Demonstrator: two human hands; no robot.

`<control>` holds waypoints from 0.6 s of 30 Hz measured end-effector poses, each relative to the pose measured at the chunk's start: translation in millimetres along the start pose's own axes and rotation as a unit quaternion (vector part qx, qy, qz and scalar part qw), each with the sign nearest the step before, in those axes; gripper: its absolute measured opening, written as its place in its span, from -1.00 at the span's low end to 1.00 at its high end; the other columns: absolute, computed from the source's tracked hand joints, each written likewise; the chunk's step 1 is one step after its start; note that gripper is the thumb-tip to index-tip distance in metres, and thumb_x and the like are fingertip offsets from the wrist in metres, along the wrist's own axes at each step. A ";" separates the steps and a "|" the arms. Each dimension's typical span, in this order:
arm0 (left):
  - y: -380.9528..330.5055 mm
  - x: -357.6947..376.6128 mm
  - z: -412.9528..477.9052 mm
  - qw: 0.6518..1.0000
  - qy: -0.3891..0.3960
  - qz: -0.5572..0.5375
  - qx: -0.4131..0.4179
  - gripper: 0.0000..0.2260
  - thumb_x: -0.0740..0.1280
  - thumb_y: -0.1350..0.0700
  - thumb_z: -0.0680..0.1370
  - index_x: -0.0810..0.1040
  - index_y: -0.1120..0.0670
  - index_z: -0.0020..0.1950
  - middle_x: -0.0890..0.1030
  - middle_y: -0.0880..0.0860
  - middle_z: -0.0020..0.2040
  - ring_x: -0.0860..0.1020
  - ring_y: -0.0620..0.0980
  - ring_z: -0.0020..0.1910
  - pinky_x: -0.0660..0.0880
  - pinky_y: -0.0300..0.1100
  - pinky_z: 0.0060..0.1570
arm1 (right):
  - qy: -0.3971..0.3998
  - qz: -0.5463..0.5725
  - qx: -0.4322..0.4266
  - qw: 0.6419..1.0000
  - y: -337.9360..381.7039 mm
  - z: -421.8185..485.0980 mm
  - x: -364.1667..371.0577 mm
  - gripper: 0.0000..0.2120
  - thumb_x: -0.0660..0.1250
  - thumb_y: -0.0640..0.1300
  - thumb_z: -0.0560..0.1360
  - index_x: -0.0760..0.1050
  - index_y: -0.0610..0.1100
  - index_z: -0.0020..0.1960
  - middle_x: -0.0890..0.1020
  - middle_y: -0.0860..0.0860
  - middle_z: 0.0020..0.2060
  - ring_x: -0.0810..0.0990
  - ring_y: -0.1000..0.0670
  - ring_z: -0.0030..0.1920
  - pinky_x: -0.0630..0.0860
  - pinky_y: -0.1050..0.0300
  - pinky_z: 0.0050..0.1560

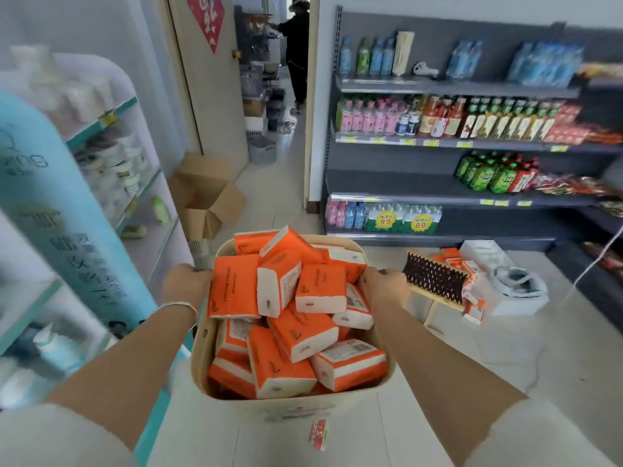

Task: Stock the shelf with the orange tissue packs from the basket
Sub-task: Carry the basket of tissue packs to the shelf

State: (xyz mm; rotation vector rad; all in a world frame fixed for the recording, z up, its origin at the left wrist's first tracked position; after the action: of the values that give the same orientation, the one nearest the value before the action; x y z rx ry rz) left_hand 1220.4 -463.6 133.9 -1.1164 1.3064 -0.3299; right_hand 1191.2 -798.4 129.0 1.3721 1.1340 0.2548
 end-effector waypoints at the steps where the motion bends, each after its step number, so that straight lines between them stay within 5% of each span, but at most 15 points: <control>1: -9.0 9.9 14.2 1.000 0.007 -0.004 0.001 -0.76 0.37 0.11 0.38 0.58 0.31 -0.20 0.60 0.31 -0.25 0.54 0.22 -0.25 0.49 0.04 -0.18 | -0.002 0.004 0.004 1.000 6.6 15.7 3.9 -0.75 0.24 -0.12 0.47 0.37 -0.14 -0.37 0.46 -0.05 -0.45 0.43 -0.01 -0.42 0.35 0.16 -0.34; 6: -58.6 57.5 86.3 0.999 0.024 0.016 0.020 -0.85 0.36 0.18 0.44 0.54 0.25 -0.27 0.53 0.18 -0.34 0.49 0.17 -0.28 0.35 -0.15 -0.34 | -0.016 0.023 0.027 0.999 31.8 88.6 25.5 -0.78 0.25 -0.13 0.45 0.39 -0.15 -0.36 0.49 -0.08 -0.42 0.48 -0.07 -0.38 0.41 0.12 -0.30; 12: -109.7 129.4 189.7 0.997 0.075 0.002 0.032 -0.82 0.39 0.12 0.40 0.50 0.15 -0.36 0.58 0.19 -0.29 0.57 0.21 -0.20 0.52 0.04 -0.05 | -0.066 0.038 0.077 0.994 51.4 172.5 60.9 -0.76 0.26 -0.17 0.43 0.32 -0.13 -0.39 0.37 -0.03 -0.49 0.36 -0.01 -0.45 0.28 0.20 -0.39; 18: -168.9 221.2 284.8 0.986 0.148 0.035 0.065 -0.73 0.36 0.05 0.47 0.52 0.26 -0.27 0.57 0.26 -0.26 0.57 0.21 -0.21 0.46 0.01 -0.12 | -0.147 0.105 0.150 0.972 60.5 249.0 79.1 -0.64 0.17 -0.05 0.56 0.40 -0.16 -0.37 0.48 -0.06 -0.42 0.45 -0.03 -0.39 0.34 0.14 -0.31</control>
State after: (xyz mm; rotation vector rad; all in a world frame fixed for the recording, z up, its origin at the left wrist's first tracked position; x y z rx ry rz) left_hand 1600.1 -578.1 98.0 -0.9337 1.5576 -0.5355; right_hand 1443.2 -882.8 92.4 1.7372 0.8010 0.0270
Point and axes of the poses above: each hand's wrist, its own z-axis towards the middle knuckle, its own x-axis out of the palm, y = z × x, the point moved 3 cm from there along z, towards the middle knuckle
